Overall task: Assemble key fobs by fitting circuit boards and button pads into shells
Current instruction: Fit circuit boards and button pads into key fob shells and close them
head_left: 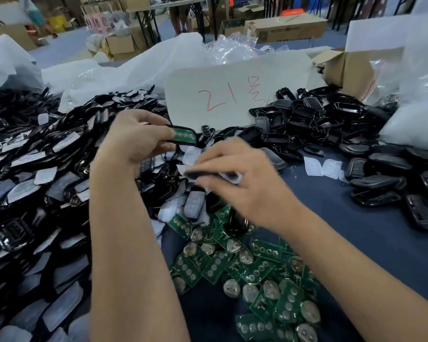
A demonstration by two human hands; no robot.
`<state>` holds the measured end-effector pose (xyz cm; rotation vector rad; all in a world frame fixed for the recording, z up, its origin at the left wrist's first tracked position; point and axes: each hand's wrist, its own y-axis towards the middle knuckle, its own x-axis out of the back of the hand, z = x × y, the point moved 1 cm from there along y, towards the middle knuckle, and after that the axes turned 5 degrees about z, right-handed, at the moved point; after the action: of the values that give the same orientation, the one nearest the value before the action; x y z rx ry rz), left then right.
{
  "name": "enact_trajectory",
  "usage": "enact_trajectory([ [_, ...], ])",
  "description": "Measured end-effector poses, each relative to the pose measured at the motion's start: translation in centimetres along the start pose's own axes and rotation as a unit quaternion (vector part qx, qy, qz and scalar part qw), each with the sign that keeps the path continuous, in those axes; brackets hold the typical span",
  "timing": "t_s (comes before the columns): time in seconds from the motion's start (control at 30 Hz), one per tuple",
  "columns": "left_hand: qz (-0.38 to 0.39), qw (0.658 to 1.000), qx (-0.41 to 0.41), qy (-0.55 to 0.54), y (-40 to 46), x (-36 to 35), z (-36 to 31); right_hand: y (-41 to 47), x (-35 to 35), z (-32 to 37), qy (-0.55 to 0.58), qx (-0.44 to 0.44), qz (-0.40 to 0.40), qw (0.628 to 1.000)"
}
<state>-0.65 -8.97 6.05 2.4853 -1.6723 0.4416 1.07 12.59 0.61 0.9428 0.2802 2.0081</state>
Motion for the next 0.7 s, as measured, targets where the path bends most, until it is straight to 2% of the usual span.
enact_trajectory([
  [0.07, 0.092, 0.996, 0.016, 0.009, 0.0, -2.4, 0.1, -1.0, 2.5, -1.7, 0.113, -0.081, -0.102, 0.985],
  [0.13, 0.194, 0.980, 0.024, 0.037, -0.3, -5.3, 0.0, -2.4, 4.8, -3.8, 0.184, -0.150, -0.201, 0.950],
  [0.23, 0.304, 0.947, -0.009, 0.103, -0.8, -9.7, -0.2, -4.2, 6.9, -6.2, 0.249, -0.223, -0.266, 0.904],
  [0.37, 0.307, 0.932, -0.069, 0.182, -1.3, -13.8, 0.2, -5.0, 7.2, -7.3, 0.309, -0.258, -0.315, 0.859],
  [0.47, 0.265, 0.939, -0.094, 0.196, -1.2, -14.8, 0.8, -5.0, 7.0, -7.2, 0.306, -0.255, -0.314, 0.862],
  [0.53, 0.216, 0.959, -0.104, 0.149, -0.9, -14.7, 1.0, -4.9, 7.0, -7.3, 0.297, -0.256, -0.313, 0.865],
  [0.57, 0.215, 0.966, -0.102, 0.098, -0.9, -14.7, 1.0, -5.0, 7.0, -7.3, 0.297, -0.257, -0.316, 0.864],
  [0.63, 0.254, 0.963, -0.094, 0.001, -1.2, -14.8, 1.1, -5.0, 7.0, -7.3, 0.309, -0.256, -0.317, 0.859],
  [0.7, 0.278, 0.955, -0.101, -0.033, -1.4, -15.1, 1.3, -4.9, 7.0, -7.2, 0.326, -0.255, -0.314, 0.854],
])
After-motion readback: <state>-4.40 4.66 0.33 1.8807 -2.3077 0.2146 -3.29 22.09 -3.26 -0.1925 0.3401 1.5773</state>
